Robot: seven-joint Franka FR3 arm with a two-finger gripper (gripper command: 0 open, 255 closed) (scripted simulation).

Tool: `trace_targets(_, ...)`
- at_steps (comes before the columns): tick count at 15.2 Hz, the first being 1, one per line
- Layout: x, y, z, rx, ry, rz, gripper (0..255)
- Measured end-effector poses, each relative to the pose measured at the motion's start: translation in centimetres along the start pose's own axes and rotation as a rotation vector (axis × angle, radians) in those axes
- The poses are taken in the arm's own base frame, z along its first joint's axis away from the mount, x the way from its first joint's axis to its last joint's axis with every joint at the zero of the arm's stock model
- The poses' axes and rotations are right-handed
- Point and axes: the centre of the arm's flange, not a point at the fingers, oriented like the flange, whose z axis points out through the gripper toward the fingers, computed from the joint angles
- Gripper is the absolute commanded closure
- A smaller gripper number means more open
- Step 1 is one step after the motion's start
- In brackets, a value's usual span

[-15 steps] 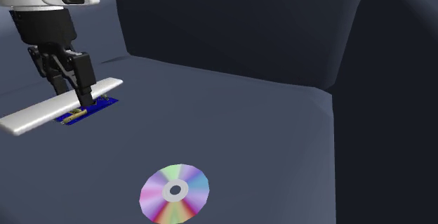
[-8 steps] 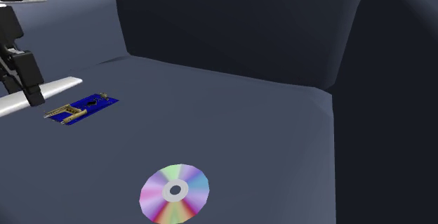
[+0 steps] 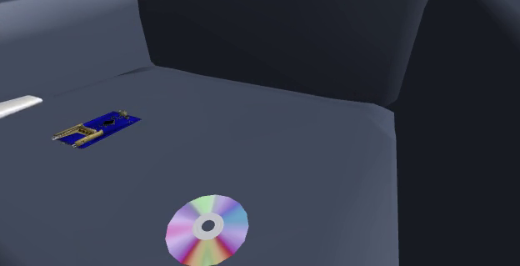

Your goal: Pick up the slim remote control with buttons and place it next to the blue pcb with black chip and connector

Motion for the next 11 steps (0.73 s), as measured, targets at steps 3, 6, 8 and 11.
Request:
trace_targets(3, -2.2, -3.5, -0.3, 0.0, 0.0, -0.001, 255)
trace_targets(6, -2.8, -4.7, 0.5, 0.0, 0.0, 0.001, 255)
trace_targets(8, -3.0, -4.8, 1.4, 0.0, 0.0, 0.001, 255)
trace_targets(11, -2.9, -4.8, 3.0, 0.0, -0.001, 0.001, 255)
